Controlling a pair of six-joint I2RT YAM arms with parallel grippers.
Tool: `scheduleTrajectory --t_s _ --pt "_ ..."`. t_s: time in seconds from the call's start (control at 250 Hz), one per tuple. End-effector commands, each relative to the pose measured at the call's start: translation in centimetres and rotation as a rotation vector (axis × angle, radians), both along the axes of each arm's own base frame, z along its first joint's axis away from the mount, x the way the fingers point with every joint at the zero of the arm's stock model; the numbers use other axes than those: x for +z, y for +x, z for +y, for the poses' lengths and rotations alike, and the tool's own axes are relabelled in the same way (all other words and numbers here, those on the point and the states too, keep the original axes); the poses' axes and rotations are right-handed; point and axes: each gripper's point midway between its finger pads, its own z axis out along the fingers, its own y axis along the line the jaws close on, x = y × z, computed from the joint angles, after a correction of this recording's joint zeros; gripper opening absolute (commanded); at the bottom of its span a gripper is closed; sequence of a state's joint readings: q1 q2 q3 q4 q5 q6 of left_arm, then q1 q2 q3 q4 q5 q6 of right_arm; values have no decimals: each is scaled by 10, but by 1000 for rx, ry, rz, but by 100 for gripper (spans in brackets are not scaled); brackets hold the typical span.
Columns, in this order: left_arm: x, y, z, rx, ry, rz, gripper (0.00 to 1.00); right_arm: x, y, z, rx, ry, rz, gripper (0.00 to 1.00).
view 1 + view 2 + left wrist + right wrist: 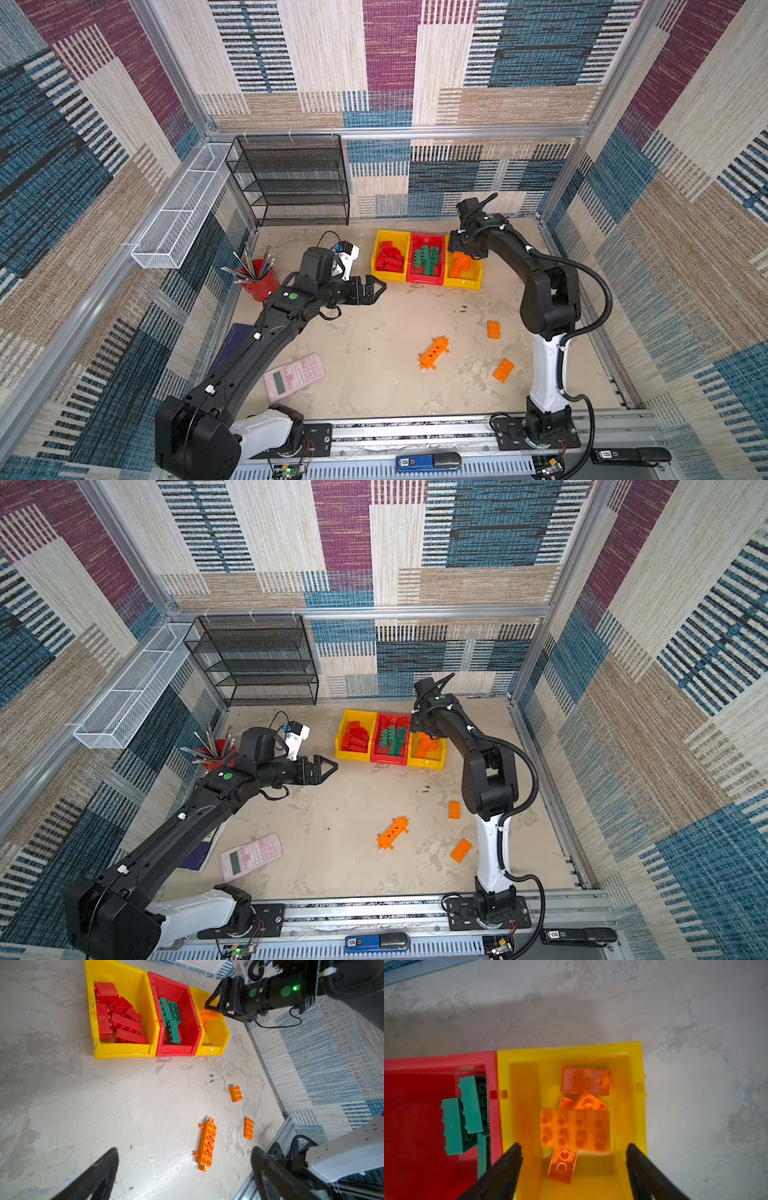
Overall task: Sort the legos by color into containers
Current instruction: 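Move the right gripper down to the long orange brick assembly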
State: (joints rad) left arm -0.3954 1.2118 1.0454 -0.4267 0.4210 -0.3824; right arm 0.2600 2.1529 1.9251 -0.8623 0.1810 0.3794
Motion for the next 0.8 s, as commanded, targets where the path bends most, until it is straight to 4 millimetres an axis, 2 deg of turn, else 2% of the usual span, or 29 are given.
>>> scheduleTrajectory --t_s 0.0,0.032,0.148,0.232,0.304,0.392,0.496,0.664,0.74,0.796 --pt "4 4 2 1 21 -22 100 5 7 3 28 -7 -2 94" --pt "4 4 2 2 22 -22 100 9 7 4 31 -6 -9 100" --pt "2 4 1 5 18 -14 100 25 1 5 42 11 -23 100" --pt "0 4 1 12 8 -12 100 32 -16 9 52 15 -14 100" --pt "-4 1 1 15 -7 1 100 35 -39 15 61 18 4 100" --pt "-13 -5 0 12 -27 24 100 31 -79 26 61 29 53 100" --pt "-28 -13 1 12 -40 48 100 22 -138 45 62 58 126 100" --pt "-51 -21 2 17 -59 83 100 2 -230 82 66 232 258 95" --pt "-56 -23 1 14 -64 100 100 -8 -259 93 67 282 308 92" --pt "-57 -25 1 13 -65 105 100 -17 -272 95 62 296 337 89"
